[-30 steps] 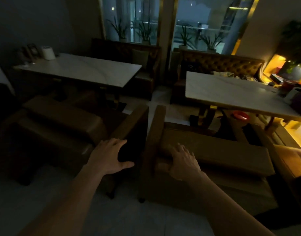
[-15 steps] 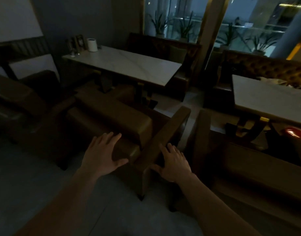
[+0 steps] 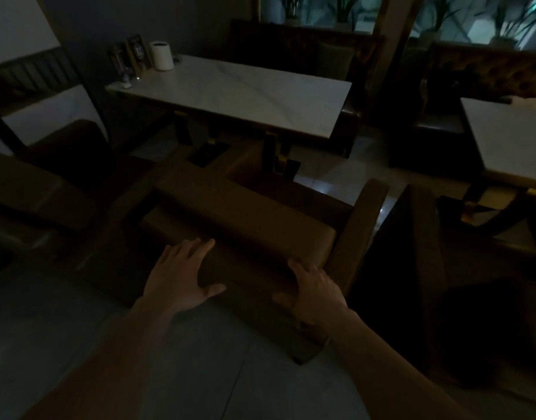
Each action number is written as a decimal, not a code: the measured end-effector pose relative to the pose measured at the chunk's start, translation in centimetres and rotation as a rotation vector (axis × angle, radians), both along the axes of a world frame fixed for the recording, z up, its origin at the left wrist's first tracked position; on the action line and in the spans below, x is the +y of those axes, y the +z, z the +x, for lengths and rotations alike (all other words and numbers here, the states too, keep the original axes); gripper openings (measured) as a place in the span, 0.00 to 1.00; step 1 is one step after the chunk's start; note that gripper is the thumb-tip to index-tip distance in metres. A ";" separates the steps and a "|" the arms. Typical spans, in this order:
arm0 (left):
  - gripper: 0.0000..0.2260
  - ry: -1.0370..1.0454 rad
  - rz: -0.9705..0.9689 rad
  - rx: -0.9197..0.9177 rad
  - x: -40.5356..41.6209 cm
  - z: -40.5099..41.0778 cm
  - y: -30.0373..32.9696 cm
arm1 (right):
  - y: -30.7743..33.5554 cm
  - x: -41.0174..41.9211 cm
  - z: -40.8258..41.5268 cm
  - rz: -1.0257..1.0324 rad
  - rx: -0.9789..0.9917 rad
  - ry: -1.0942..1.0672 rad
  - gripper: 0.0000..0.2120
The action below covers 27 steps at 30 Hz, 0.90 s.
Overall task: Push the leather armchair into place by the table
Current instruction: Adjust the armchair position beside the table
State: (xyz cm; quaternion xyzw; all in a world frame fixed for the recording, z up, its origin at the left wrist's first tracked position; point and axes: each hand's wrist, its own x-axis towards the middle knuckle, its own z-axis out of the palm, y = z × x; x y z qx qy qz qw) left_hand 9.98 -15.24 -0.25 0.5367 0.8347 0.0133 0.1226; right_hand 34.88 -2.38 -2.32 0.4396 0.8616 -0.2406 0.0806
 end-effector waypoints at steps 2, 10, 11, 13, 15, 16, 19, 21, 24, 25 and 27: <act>0.45 -0.044 -0.018 -0.011 1.1 -3.2 -1.2 | -1.1 0.2 -1.7 0.012 -0.004 -0.037 0.42; 0.46 -0.299 -0.104 -0.059 6.2 -14.6 -7.9 | -6.0 -0.8 -9.0 0.101 -0.053 -0.346 0.38; 0.46 -0.320 -0.119 -0.060 6.7 -15.8 -8.8 | -6.3 -1.0 -9.8 0.123 -0.047 -0.395 0.36; 0.46 -0.361 -0.135 -0.060 7.8 -17.9 -10.4 | -7.1 -1.3 -11.0 0.143 -0.057 -0.459 0.35; 0.46 -0.406 -0.150 -0.047 8.8 -19.4 -11.7 | -8.4 -1.8 -11.8 0.154 -0.094 -0.464 0.37; 0.46 -0.419 -0.154 -0.045 9.3 -19.9 -12.3 | -9.2 -2.0 -12.0 0.156 -0.111 -0.463 0.39; 0.48 -0.443 -0.196 -0.041 10.4 -21.1 -14.0 | -10.7 -2.0 -12.6 0.137 -0.182 -0.461 0.43; 0.50 -0.464 -0.216 -0.021 11.0 -22.0 -15.3 | -11.6 -1.6 -12.8 0.151 -0.199 -0.472 0.45; 0.50 -0.480 -0.187 0.009 11.5 -22.6 -16.4 | -12.8 -1.3 -13.0 0.138 -0.220 -0.511 0.47; 0.49 -0.482 -0.165 0.015 11.4 -22.8 -16.5 | -13.2 -1.3 -13.2 0.124 -0.223 -0.521 0.48; 0.48 -0.477 -0.107 0.001 11.1 -23.0 -16.8 | -14.0 -1.7 -13.5 0.082 -0.219 -0.536 0.49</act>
